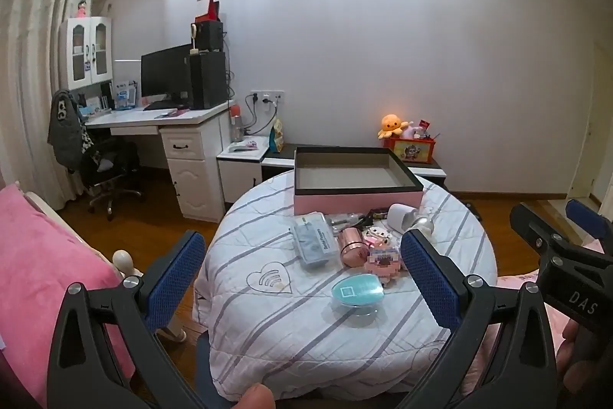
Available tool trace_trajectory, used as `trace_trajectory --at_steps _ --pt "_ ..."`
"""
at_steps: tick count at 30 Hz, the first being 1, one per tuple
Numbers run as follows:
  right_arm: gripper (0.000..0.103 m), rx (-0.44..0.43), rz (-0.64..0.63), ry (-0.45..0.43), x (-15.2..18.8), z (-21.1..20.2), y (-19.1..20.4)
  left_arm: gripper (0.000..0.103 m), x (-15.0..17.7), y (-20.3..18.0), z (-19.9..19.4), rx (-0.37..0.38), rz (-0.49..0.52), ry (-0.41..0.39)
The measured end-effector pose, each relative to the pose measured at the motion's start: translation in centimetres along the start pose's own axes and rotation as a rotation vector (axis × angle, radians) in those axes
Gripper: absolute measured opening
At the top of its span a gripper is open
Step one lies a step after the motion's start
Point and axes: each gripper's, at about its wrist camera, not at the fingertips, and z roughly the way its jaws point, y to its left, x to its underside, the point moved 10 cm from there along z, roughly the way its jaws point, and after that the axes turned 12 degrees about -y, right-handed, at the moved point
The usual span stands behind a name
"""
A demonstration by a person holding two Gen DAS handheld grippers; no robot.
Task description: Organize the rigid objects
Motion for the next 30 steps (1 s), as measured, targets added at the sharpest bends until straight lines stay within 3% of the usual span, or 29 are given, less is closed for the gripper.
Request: trace_trajectory --at_steps 30 --pt "0.103 0.015 0.000 -0.019 -0.59 -0.53 -0.40 0.103 -0.25 -0.74 0.06 0.016 -0.007 -0.004"
